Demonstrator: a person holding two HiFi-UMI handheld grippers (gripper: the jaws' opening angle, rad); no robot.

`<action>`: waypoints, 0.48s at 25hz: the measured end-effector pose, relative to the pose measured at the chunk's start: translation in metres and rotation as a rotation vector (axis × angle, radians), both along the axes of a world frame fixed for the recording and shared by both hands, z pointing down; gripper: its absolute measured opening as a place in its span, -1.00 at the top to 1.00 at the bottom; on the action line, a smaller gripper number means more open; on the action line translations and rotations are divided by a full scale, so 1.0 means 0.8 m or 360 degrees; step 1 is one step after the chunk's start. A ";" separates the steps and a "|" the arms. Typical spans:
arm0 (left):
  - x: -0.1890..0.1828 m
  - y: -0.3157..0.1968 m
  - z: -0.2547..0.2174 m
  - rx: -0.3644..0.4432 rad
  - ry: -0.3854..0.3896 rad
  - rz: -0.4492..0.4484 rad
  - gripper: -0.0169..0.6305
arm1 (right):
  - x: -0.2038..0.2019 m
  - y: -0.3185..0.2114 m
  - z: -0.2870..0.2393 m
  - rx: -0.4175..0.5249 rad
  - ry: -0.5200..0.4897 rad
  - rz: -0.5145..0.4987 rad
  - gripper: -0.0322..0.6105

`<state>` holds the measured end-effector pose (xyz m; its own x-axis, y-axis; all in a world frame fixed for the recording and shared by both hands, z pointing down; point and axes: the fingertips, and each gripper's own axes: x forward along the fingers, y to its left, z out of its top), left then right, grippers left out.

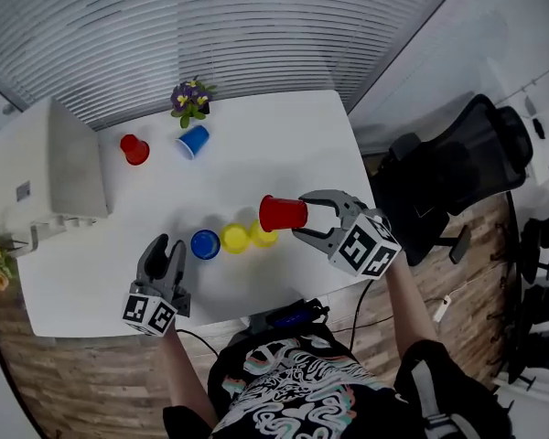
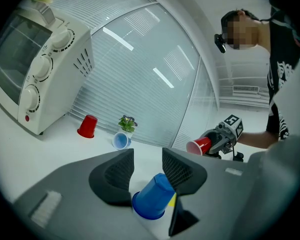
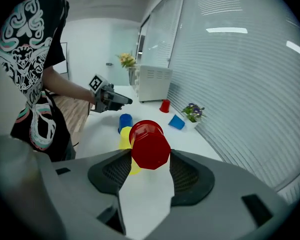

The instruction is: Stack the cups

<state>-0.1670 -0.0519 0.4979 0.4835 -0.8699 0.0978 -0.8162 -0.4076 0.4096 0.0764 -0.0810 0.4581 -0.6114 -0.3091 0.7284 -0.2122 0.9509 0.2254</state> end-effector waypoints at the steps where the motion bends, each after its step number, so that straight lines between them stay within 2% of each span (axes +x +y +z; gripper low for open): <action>1: 0.001 0.003 0.000 0.0001 -0.0003 -0.0001 0.44 | -0.007 0.007 0.002 -0.0009 0.0065 -0.0053 0.15; 6: 0.000 0.012 0.002 0.0006 -0.0013 -0.0006 0.44 | -0.033 0.025 0.008 -0.0043 0.0274 -0.0249 0.15; 9: -0.003 0.014 0.001 0.0008 -0.0007 -0.0013 0.44 | -0.044 0.031 0.009 -0.0115 0.0348 -0.0319 0.15; 12: -0.005 0.016 -0.001 0.0012 -0.0003 -0.0021 0.44 | -0.046 0.031 0.012 -0.0115 0.0481 -0.0381 0.15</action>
<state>-0.1710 -0.0392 0.4974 0.4717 -0.8770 0.0920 -0.8224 -0.3998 0.4048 0.0393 -0.0562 0.4676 -0.4144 -0.1253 0.9014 0.0831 0.9811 0.1746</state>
